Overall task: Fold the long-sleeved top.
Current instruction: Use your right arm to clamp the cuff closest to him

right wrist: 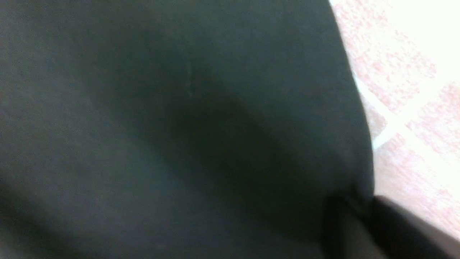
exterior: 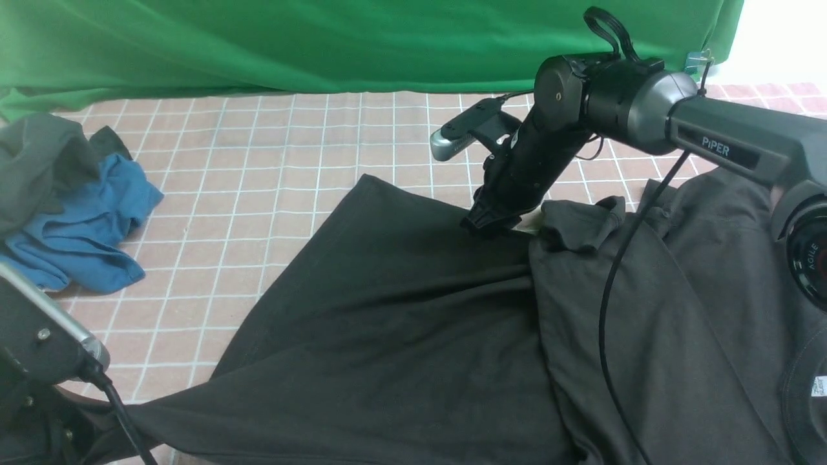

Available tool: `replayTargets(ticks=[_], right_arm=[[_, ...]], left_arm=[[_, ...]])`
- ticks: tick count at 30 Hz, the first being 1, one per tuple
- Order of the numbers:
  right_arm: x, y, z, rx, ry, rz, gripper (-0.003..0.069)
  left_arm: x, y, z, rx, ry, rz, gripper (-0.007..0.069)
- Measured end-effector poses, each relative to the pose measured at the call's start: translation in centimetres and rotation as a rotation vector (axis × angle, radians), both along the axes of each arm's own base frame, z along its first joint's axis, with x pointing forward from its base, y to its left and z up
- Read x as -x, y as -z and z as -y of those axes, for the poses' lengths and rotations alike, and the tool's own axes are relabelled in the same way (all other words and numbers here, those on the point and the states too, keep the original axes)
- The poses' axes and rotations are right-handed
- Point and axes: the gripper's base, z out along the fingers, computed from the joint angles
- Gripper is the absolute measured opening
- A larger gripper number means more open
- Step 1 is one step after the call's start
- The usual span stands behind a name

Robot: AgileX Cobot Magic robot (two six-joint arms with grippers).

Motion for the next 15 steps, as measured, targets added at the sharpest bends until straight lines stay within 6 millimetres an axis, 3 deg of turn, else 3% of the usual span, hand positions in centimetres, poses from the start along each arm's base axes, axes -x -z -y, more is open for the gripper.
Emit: replayTargets(ticks=[7, 15], right_arm=[[-1.6, -0.4, -0.4, -0.016, 0.006, 0.129, 0.0044], [-4.5, -3.2, -0.3, -0.075, 0.009, 0.424, 0.0042]], left_arm=[[0.0, 0.0, 0.0, 0.0, 0.0, 0.001, 0.0021], [0.0, 0.0, 0.0, 0.007, -0.002, 0.002, 0.0021]])
